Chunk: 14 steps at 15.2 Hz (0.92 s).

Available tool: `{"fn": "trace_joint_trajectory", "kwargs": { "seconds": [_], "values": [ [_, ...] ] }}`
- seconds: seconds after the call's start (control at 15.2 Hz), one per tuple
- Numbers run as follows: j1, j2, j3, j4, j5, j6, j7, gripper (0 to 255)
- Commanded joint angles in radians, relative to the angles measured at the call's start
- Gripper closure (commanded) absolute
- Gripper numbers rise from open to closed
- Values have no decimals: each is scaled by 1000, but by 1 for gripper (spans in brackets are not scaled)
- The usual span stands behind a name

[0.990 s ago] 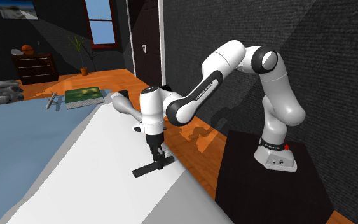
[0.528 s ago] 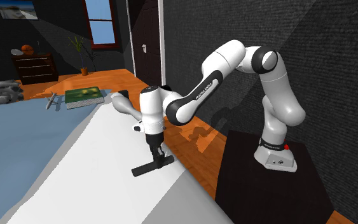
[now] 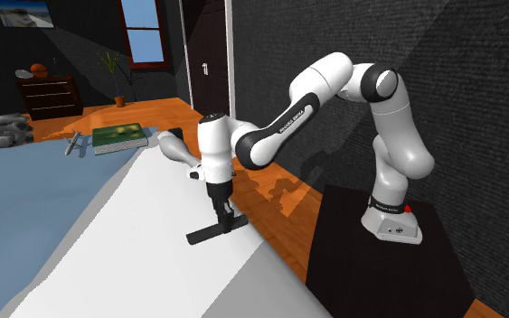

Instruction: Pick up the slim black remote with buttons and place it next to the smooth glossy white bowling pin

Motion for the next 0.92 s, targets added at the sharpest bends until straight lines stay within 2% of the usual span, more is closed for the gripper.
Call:
{"fn": "trace_joint_trajectory", "kwargs": {
  "seconds": [0.0, 0.86],
  "values": [
    [0, -12, 2, 10, 3, -22, 0, 255],
    [-4, -71, 10, 104, 19, -172, -1, 255]
  ]
}}
